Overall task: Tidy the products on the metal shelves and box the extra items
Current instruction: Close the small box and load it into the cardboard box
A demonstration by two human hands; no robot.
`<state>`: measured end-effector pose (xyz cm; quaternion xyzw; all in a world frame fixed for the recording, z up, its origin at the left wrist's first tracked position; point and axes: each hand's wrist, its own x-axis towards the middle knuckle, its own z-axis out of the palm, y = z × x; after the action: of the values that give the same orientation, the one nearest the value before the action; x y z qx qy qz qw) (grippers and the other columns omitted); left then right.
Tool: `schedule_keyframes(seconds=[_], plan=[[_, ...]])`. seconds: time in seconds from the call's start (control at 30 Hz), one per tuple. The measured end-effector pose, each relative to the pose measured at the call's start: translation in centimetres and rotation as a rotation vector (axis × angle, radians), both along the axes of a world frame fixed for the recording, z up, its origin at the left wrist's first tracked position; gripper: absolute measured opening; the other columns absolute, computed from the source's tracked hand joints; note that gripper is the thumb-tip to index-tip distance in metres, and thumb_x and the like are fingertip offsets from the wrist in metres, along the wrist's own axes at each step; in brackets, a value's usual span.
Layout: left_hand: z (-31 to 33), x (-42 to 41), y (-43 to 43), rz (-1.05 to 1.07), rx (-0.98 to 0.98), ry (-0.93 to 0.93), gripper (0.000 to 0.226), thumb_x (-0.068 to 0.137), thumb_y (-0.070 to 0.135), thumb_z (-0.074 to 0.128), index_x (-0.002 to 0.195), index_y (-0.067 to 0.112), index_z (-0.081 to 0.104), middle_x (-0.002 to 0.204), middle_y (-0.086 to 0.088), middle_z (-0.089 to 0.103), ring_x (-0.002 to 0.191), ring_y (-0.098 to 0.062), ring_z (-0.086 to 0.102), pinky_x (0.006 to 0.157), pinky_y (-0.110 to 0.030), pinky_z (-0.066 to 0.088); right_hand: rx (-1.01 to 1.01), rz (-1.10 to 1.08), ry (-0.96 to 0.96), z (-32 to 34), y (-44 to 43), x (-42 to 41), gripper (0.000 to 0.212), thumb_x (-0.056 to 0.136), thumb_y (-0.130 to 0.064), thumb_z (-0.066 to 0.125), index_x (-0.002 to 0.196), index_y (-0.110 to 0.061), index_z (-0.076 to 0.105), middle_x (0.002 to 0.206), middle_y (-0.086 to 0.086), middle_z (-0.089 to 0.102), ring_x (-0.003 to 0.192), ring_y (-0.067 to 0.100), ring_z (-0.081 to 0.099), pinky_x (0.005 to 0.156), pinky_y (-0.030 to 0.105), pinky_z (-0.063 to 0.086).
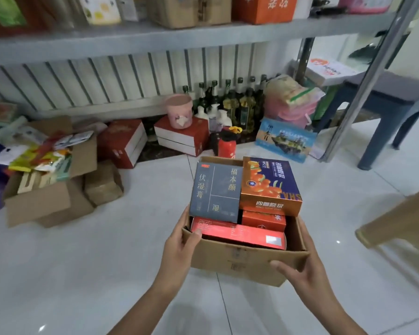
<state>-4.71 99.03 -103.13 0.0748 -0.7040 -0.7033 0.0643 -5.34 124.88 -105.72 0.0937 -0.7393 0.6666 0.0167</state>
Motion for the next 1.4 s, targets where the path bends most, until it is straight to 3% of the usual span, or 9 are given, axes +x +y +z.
schedule_keyframes(seconds=[0.43, 0.57, 0.83, 0.97, 1.07, 1.13, 1.2, 1.3, 1.4], plan=[[-9.5, 2.5, -4.2, 0.137, -0.089, -0.025, 0.057, 0.092, 0.037, 0.051, 0.147, 0.026, 0.040, 0.127, 0.027, 0.058, 0.122, 0.003, 0.053, 0.088, -0.007, 0.045, 0.124, 0.088, -0.118, -8.4, -4.9, -0.7, 0.095, 0.076, -0.017, 0.078, 0.151, -0.029, 0.021, 0.143, -0.024, 0.045, 0.134, 0.005, 0.044, 0.101, 0.025, 0.047], [-10.1, 1.3, -5.1, 0.121, -0.101, -0.014, 0.058, 0.093, 0.040, 0.047, 0.149, 0.026, 0.036, 0.133, 0.018, 0.057, 0.125, -0.003, 0.052, 0.091, -0.010, 0.044, 0.129, 0.109, -0.147, -8.6, -5.9, -2.7, 0.098, 0.077, -0.019, 0.076, 0.153, -0.028, 0.015, 0.146, -0.022, 0.043, 0.135, 0.008, 0.043, 0.105, 0.035, 0.046], [-10.7, -2.5, -6.6, 0.095, -0.082, -0.011, 0.055, 0.100, 0.037, 0.044, 0.151, 0.030, 0.025, 0.134, 0.023, 0.051, 0.127, -0.001, 0.049, 0.100, -0.022, 0.048, 0.206, 0.205, -0.146, -8.9, -7.3, -8.4, 0.108, 0.077, -0.024, 0.078, 0.155, -0.032, 0.004, 0.138, -0.039, 0.041, 0.125, -0.012, 0.043, 0.092, 0.006, 0.041], [-10.2, -3.4, -7.3, 0.010, -0.127, -0.079, 0.056, 0.099, 0.045, 0.044, 0.148, 0.045, 0.019, 0.135, 0.025, 0.049, 0.127, 0.001, 0.048, 0.096, -0.021, 0.047, 0.397, 0.242, -0.144, -7.8, -7.5, -10.4, 0.112, 0.076, -0.030, 0.081, 0.152, -0.038, -0.002, 0.138, -0.037, 0.037, 0.123, -0.010, 0.044, 0.095, 0.018, 0.045], [-8.1, -2.4, -9.2, -0.176, -0.365, -0.230, 0.066, 0.098, 0.049, 0.043, 0.151, 0.046, 0.005, 0.154, 0.028, 0.026, 0.141, 0.000, 0.032, 0.106, -0.019, 0.039, 0.799, 0.320, -0.085, -5.1, -5.9, -10.2, 0.114, 0.077, -0.047, 0.077, 0.154, -0.031, -0.006, 0.159, -0.016, 0.018, 0.145, 0.007, 0.024, 0.113, 0.038, 0.035], [-5.8, -0.8, -11.1, -0.153, -0.798, -0.550, 0.088, 0.093, 0.058, 0.042, 0.155, 0.024, -0.010, 0.165, 0.005, -0.001, 0.151, -0.019, 0.010, 0.120, -0.039, 0.021, 1.302, 0.286, -0.114, -2.2, -3.8, -8.9, 0.113, 0.082, -0.062, 0.062, 0.152, -0.024, -0.017, 0.164, -0.004, -0.009, 0.150, 0.017, -0.007, 0.121, 0.049, 0.003], [-0.4, 0.1, -11.5, -0.063, -1.195, -0.791, 0.096, 0.091, 0.067, 0.035, 0.153, 0.015, -0.017, 0.163, -0.009, -0.014, 0.151, -0.033, -0.002, 0.120, -0.049, 0.010, 1.535, 0.212, -0.103, 2.5, -1.5, -7.2, 0.107, 0.085, -0.072, 0.045, 0.151, -0.020, -0.021, 0.162, 0.002, -0.017, 0.145, 0.021, -0.023, 0.115, 0.051, -0.016], [10.7, -0.5, -8.9, -0.155, -1.465, -0.683, 0.091, 0.092, 0.069, 0.024, 0.152, 0.017, -0.020, 0.160, -0.014, -0.021, 0.149, -0.036, -0.013, 0.120, -0.049, 0.003, 1.593, 0.147, -0.107, 12.7, 1.6, -4.8, 0.101, 0.086, -0.075, 0.031, 0.152, -0.016, -0.018, 0.160, 0.004, -0.023, 0.136, 0.024, -0.036, 0.104, 0.053, -0.032], [23.9, -3.5, -4.9, -0.296, -1.565, -0.501, 0.086, 0.093, 0.069, 0.023, 0.154, 0.022, -0.016, 0.160, -0.011, -0.023, 0.149, -0.030, -0.017, 0.121, -0.047, -0.003, 1.607, 0.065, -0.175, 26.2, 5.3, -4.8, 0.094, 0.088, -0.074, 0.023, 0.153, -0.018, -0.015, 0.154, 0.001, -0.031, 0.137, 0.026, -0.035, 0.104, 0.055, -0.031]])
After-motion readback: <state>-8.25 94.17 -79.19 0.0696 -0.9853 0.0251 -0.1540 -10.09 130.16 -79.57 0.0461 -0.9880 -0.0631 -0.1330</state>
